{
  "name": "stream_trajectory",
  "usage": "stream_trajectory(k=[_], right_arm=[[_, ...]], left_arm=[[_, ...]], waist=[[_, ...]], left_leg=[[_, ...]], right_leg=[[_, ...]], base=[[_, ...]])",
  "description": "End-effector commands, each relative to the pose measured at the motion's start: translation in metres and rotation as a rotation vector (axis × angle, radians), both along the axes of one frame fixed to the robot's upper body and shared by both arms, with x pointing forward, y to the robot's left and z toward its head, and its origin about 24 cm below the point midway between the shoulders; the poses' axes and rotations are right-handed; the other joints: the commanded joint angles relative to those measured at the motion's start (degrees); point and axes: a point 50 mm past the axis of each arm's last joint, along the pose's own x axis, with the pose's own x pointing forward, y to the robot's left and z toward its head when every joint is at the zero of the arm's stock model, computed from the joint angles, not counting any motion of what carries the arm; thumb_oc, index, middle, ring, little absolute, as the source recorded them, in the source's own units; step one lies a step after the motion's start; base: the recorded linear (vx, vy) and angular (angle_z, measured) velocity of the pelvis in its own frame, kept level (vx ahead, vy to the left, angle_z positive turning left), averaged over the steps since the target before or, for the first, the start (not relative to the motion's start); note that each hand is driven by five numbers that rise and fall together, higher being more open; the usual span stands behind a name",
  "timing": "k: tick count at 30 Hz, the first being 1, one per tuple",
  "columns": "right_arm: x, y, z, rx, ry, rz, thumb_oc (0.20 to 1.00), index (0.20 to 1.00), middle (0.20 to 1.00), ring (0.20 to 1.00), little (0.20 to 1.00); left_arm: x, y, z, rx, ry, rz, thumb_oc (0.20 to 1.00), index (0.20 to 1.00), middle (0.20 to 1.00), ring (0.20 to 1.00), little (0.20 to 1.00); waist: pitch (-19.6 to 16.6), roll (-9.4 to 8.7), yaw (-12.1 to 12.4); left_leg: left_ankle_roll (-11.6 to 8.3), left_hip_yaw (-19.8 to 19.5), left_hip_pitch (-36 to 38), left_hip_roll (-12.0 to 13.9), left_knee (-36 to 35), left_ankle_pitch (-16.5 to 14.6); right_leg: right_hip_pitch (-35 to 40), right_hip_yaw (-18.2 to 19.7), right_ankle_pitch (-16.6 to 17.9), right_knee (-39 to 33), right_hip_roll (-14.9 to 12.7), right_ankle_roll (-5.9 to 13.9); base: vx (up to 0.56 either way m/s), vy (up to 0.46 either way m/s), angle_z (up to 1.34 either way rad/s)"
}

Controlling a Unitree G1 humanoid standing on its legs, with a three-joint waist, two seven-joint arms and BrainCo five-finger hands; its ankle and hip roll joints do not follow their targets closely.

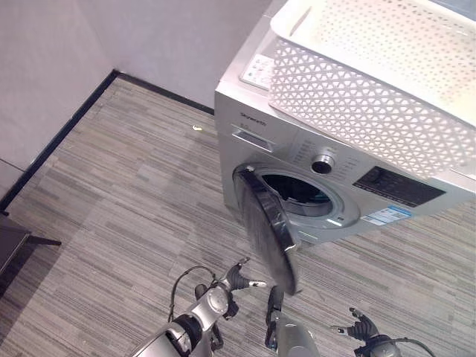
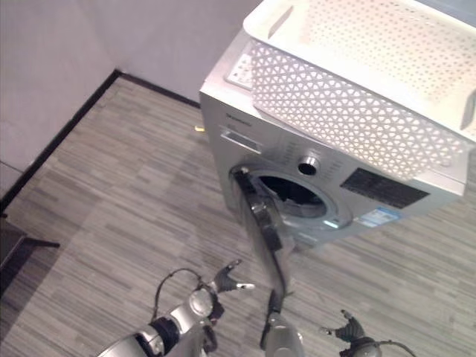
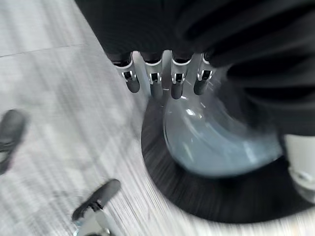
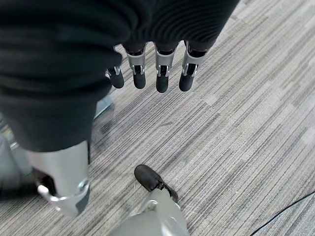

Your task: Grab the laundry basket,head to the washer,open it,put in the laundry and shut it.

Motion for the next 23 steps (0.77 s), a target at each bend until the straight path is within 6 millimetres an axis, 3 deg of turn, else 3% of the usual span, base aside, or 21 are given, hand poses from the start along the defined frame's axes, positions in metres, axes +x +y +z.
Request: stream_trajectory(k=[1, 3, 5, 8, 9, 10, 12, 14, 15, 16, 18, 19, 20, 21, 23], right_arm=[[0.014, 0.003, 0.003, -0.023, -0.017, 0.023, 1.0, 1.0, 1.0, 1.0, 1.0], [0.015, -0.002, 0.006, -0.031, -0.026, 0.025, 1.0, 1.0, 1.0, 1.0, 1.0], [0.009, -0.006, 0.005, -0.042, -0.008, 0.023, 1.0, 1.0, 1.0, 1.0, 1.0], [-0.008, -0.009, -0.001, -0.057, 0.071, 0.007, 1.0, 1.0, 1.0, 1.0, 1.0], [-0.012, -0.007, -0.004, -0.051, 0.089, 0.0, 1.0, 1.0, 1.0, 1.0, 1.0], [-0.021, -0.006, -0.008, -0.037, 0.121, -0.039, 1.0, 1.0, 1.0, 1.0, 1.0], [-0.031, -0.006, -0.011, -0.026, 0.151, -0.058, 1.0, 1.0, 1.0, 1.0, 1.0], [-0.039, -0.007, -0.013, -0.012, 0.173, -0.07, 1.0, 1.0, 1.0, 1.0, 1.0], [-0.039, -0.007, -0.013, -0.012, 0.173, -0.07, 1.0, 1.0, 1.0, 1.0, 1.0], [-0.047, -0.009, -0.014, -0.006, 0.199, -0.091, 1.0, 1.0, 1.0, 1.0, 1.0], [-0.05, -0.008, -0.015, 0.006, 0.209, -0.098, 1.0, 1.0, 1.0, 1.0, 1.0], [-0.05, -0.008, -0.015, 0.017, 0.209, -0.104, 1.0, 1.0, 1.0, 1.0, 1.0], [-0.05, -0.008, -0.015, 0.017, 0.209, -0.104, 1.0, 1.0, 1.0, 1.0, 1.0], [-0.053, -0.007, -0.016, 0.039, 0.216, -0.13, 1.0, 1.0, 1.0, 1.0, 1.0], [-0.054, -0.004, -0.017, 0.053, 0.217, -0.132, 1.0, 1.0, 1.0, 1.0, 1.0]], left_arm=[[0.01, -0.11, 0.08, -0.256, -0.213, -0.355, 1.0, 1.0, 1.0, 1.0, 1.0], [0.006, -0.124, 0.098, -0.326, -0.242, -0.433, 1.0, 1.0, 1.0, 1.0, 1.0], [0.01, -0.114, 0.091, -0.314, -0.214, -0.389, 1.0, 1.0, 1.0, 1.0, 1.0], [0.019, -0.065, 0.046, -0.146, -0.096, -0.214, 1.0, 1.0, 1.0, 1.0, 1.0], [0.02, -0.035, 0.025, -0.049, -0.043, -0.122, 1.0, 1.0, 1.0, 1.0, 1.0], [0.009, 0.015, -0.006, 0.034, 0.085, 0.057, 1.0, 1.0, 1.0, 1.0, 1.0], [-0.006, 0.058, -0.027, 0.11, 0.164, 0.174, 1.0, 1.0, 1.0, 1.0, 1.0], [-0.031, 0.114, -0.046, 0.208, 0.266, 0.314, 1.0, 1.0, 1.0, 1.0, 1.0], [-0.031, 0.114, -0.046, 0.208, 0.266, 0.314, 1.0, 1.0, 1.0, 1.0, 1.0], [-0.057, 0.151, -0.056, 0.259, 0.341, 0.41, 1.0, 1.0, 1.0, 1.0, 1.0], [-0.089, 0.184, -0.065, 0.264, 0.448, 0.564, 1.0, 1.0, 1.0, 1.0, 1.0], [-0.105, 0.195, -0.068, 0.274, 0.493, 0.606, 1.0, 1.0, 1.0, 1.0, 1.0], [-0.105, 0.195, -0.068, 0.274, 0.493, 0.606, 1.0, 1.0, 1.0, 1.0, 1.0], [-0.14, 0.217, -0.073, 0.244, 0.598, 0.767, 1.0, 1.0, 1.0, 1.0, 1.0], [-0.158, 0.227, -0.074, 0.215, 0.64, 0.875, 1.0, 1.0, 1.0, 1.0, 1.0]], waist=[[0.94, -2.92, -3.64], [-0.18, -2.33, -4.41], [-1.06, -1.83, -4.58], [-2.56, -1.08, -4.09], [-3.05, -0.9, -3.67], [-3.63, -0.55, -2.8], [-4.28, -0.16, -1.9], [-5.01, 0.14, -0.87], [-5.01, 0.14, -0.87], [-5.98, 0.38, -0.03], [-7.01, 0.55, 0.72], [-7.57, 0.55, 0.96], [-7.56, 0.54, 0.93], [-9.14, 0.63, 1.74], [-9.92, 0.5, 2.24]], left_leg=[[-4.96, -0.28, 0.98, -0.39, -2.88, 2.89], [-4.78, 0.42, 2.36, -0.2, -2.88, 2.51], [-4.69, 1.41, 4.41, -0.09, -2.88, 2.11], [-4.78, 2.57, 7.05, -0.11, -2.88, 1.7], [-4.82, 2.83, 7.71, -0.14, -2.88, 1.69], [-4.9, 2.8, 8.83, -0.26, -2.88, 1.66], [-5.02, 2.6, 9.79, -0.3, -2.88, 1.55], [-5.2, 2.3, 10.52, -0.43, -2.88, 1.6], [-5.19, 2.29, 10.53, -0.43, -2.88, 1.6], [-5.29, 1.9, 11.31, -0.47, -2.88, 1.33], [-5.31, 1.68, 12.18, -0.62, -2.88, 1.07], [-5.29, 1.54, 12.61, -0.71, -2.88, 0.88], [-5.29, 1.53, 12.63, -0.71, -2.88, 0.88], [-5.12, 1.07, 13.9, -1.14, -2.88, 0.3], [-5.03, 0.77, 14.64, -1.37, -2.88, 0.04]], right_leg=[[1.58, 4.18, 12.02, -11.54, 1.54, 2.02], [2.22, 4.87, 11.89, -11.48, 1.54, 2.05], [3.44, 5.19, 11.65, -11.47, 1.53, 2.03], [5.49, 5.18, 11.19, -11.58, 1.42, 1.97], [6.15, 5.12, 11.04, -11.66, 1.45, 1.91], [7.4, 4.93, 10.72, -11.72, 1.44, 1.81], [8.43, 4.58, 10.38, -11.77, 1.45, 1.7], [9.62, 4.34, 10.19, -11.92, 1.52, 1.52], [9.63, 4.33, 10.18, -11.92, 1.52, 1.52], [10.78, 4.01, 9.91, -12.04, 1.46, 1.52], [11.85, 3.65, 9.55, -12.05, 1.36, 1.49], [12.45, 3.58, 9.32, -12.05, 1.36, 1.5], [12.48, 3.57, 9.32, -12.05, 1.35, 1.51], [14.06, 3.18, 8.87, -12.05, 1.06, 1.5], [15.11, 2.76, 8.65, -12.05, 0.81, 1.52]], base=[[0.06, -0.02, -0.47], [0.09, -0.015, -0.48], [0.1, -0.02, -0.24], [0.1, -0.025, -0.23], [0.1, -0.059, -0.18], [0.1, -0.061, -0.12], [0.08, -0.036, 0.03], [0.06, -0.021, 0.14], [0.08, -0.02, 0.19], [0.08, -0.011, 0.29], [0.09, -0.001, 0.24], [0.05, 0.007, 0.08], [0.09, 0.02, 0.05], [0.08, 0.018, 0.05], [0.08, 0.012, 0.04]])
